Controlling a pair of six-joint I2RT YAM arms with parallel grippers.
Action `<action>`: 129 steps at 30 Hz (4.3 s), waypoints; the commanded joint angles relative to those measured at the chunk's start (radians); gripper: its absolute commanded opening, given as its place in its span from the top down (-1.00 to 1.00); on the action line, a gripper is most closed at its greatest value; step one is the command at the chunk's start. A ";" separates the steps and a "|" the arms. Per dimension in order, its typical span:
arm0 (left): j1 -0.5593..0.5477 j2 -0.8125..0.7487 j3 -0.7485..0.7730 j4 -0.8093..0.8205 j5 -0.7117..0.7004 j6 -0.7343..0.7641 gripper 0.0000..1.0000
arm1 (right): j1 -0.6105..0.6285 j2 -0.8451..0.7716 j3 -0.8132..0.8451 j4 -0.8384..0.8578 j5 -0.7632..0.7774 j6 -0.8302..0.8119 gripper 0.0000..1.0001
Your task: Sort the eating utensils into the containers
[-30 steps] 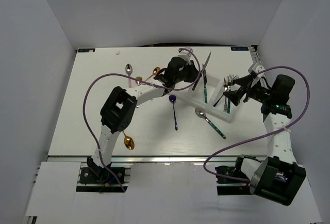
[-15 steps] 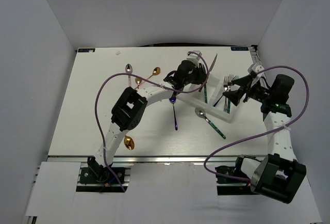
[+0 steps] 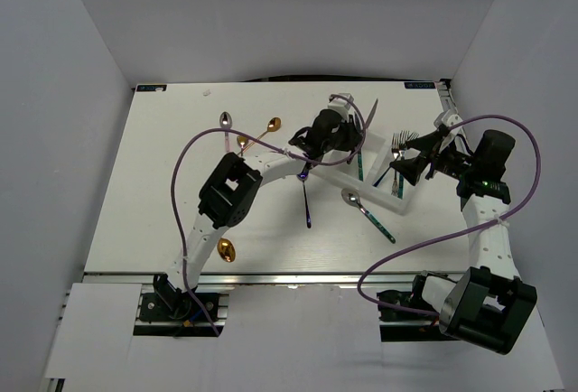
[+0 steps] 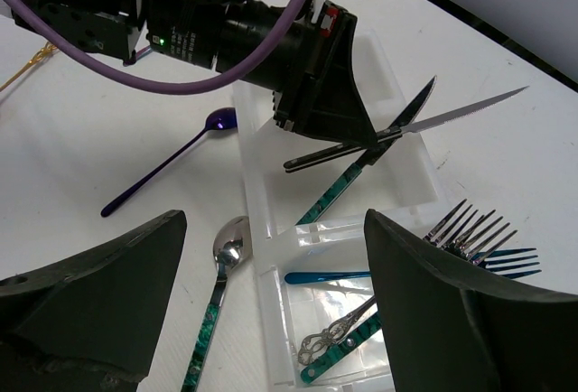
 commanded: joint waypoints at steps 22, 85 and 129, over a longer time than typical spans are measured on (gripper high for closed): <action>-0.005 -0.112 -0.061 0.019 -0.004 0.009 0.10 | -0.004 0.034 0.007 -0.008 -0.046 -0.011 -0.73; 0.315 -1.494 -1.056 -0.382 -0.122 0.414 -0.96 | 0.740 0.394 -0.004 -0.464 1.096 -0.165 -0.36; 0.317 -1.471 -1.078 -0.366 -0.226 0.437 -0.96 | 0.740 0.622 0.645 -0.222 0.710 0.302 1.00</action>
